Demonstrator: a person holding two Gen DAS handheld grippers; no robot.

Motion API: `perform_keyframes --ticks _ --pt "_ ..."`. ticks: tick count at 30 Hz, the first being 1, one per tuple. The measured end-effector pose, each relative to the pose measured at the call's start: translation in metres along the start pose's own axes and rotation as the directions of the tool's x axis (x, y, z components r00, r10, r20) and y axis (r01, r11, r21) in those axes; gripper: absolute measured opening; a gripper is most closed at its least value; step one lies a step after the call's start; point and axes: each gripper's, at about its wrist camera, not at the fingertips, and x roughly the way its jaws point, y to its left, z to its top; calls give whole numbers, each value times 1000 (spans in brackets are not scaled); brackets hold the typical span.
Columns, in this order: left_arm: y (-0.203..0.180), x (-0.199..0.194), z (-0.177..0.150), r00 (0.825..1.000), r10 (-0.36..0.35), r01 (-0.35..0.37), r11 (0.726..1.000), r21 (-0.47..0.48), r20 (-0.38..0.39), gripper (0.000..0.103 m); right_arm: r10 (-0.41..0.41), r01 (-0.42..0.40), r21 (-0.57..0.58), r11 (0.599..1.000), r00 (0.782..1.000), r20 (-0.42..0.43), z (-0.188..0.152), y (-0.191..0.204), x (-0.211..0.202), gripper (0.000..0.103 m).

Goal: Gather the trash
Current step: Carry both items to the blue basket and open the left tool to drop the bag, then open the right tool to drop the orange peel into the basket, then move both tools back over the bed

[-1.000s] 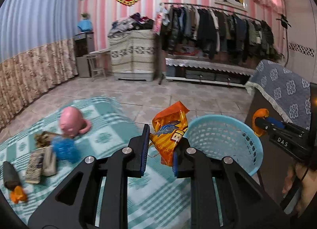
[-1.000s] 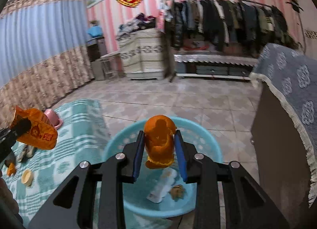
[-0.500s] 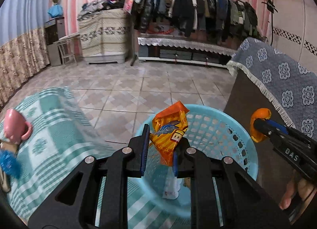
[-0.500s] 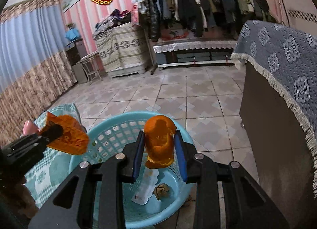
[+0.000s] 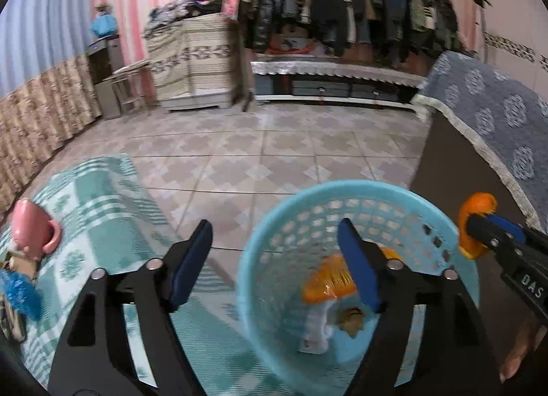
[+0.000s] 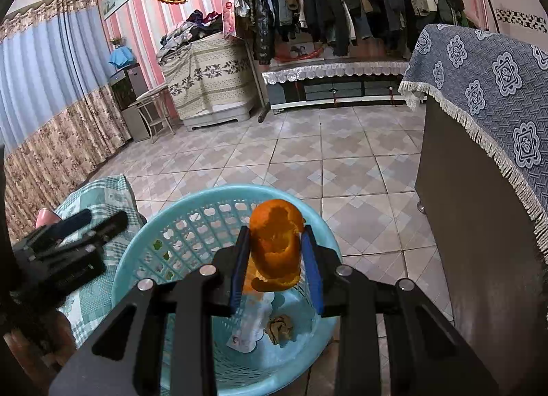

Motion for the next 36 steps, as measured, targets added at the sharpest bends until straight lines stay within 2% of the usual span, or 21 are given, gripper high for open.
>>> perform_keyframes --ticks 4,10,14,16,17,18,20,21,25,28,36 --pt "25 -20 6 994 87 -85 996 -37 61 91 9 -9 -32 999 1000 -8 0 11 5 31" --pt "49 -49 8 976 182 -175 982 -65 122 96 31 -34 -88 995 999 -30 -3 39 18 31" --pt "60 -61 3 969 217 -208 975 -81 121 98 52 -57 -111 992 997 -52 -8 57 27 33" --pt "64 -66 -2 967 226 -216 972 -91 117 98 64 -70 -115 991 996 -56 -8 60 27 46" --pt "66 -69 -4 967 227 -217 972 -95 118 98 62 -68 -127 990 997 -47 -8 64 25 61" --pt "67 -72 -7 967 229 -219 971 -97 115 98 54 -59 -136 989 998 -35 -10 70 21 72" --pt "70 -77 -12 966 235 -224 969 -103 111 98 41 -42 -151 988 999 -12 -9 73 15 78" --pt "72 -80 -15 966 235 -224 969 -107 109 98 37 -38 -152 988 999 -12 -9 73 15 86" --pt "82 -97 -24 960 255 -241 962 -129 112 98 25 -27 -131 991 1000 -13 -8 68 12 88" --pt "94 -113 -31 959 260 -240 957 -160 116 98 12 -11 -135 991 1000 8 -8 71 6 95" --pt "119 -153 -50 947 297 -266 939 -218 126 98 46 -37 -192 981 998 45 -18 98 -17 96"
